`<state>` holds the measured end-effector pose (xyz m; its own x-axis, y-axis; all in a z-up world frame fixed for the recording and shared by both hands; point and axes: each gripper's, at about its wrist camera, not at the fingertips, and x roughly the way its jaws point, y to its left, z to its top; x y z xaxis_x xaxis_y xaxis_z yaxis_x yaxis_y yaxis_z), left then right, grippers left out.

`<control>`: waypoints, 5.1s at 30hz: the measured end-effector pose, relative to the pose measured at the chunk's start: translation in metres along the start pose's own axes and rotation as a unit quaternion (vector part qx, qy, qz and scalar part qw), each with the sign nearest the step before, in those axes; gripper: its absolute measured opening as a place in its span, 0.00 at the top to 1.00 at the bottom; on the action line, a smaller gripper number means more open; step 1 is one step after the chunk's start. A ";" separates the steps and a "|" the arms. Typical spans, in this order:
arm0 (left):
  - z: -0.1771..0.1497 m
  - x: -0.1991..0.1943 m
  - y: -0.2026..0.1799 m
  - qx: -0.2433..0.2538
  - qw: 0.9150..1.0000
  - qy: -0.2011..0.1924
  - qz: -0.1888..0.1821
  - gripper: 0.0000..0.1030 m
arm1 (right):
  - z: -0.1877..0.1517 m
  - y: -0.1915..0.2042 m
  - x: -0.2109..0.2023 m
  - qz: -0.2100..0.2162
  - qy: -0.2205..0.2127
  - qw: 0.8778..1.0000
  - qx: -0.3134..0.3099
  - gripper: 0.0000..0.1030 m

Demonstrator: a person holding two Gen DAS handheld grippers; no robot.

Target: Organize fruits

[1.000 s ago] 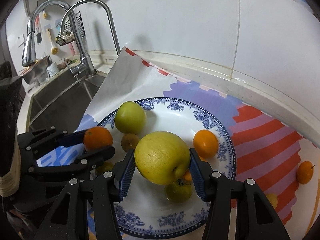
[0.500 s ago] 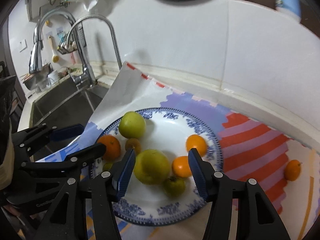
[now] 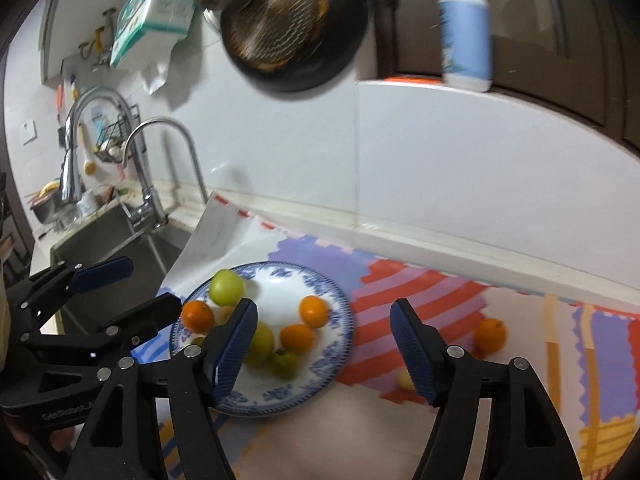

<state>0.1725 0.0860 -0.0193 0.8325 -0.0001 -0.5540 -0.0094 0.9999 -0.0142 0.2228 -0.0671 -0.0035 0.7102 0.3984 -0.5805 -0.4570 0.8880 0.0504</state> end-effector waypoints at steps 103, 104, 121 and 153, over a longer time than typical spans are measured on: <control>-0.002 0.107 0.013 0.030 0.995 0.091 -0.040 0.75 | -0.003 0.008 0.104 0.078 0.084 0.992 -0.052 0.61; -0.003 0.110 0.017 0.030 0.994 0.094 -0.040 0.75 | -0.003 0.012 0.108 0.083 0.088 0.991 -0.052 0.61; -0.014 0.135 0.042 0.027 0.991 0.124 -0.051 0.74 | -0.011 0.035 0.144 0.091 0.125 0.986 -0.062 0.61; -0.018 0.081 0.068 -0.048 0.996 0.073 0.017 0.48 | -0.010 0.051 0.138 0.098 0.108 0.987 -0.069 0.52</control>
<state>0.2291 0.1535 -0.0802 0.7417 0.0247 -0.6703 -0.0959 0.9930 -0.0695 0.2921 0.0304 -0.0891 0.4778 0.4876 -0.7308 -0.6534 0.7533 0.0754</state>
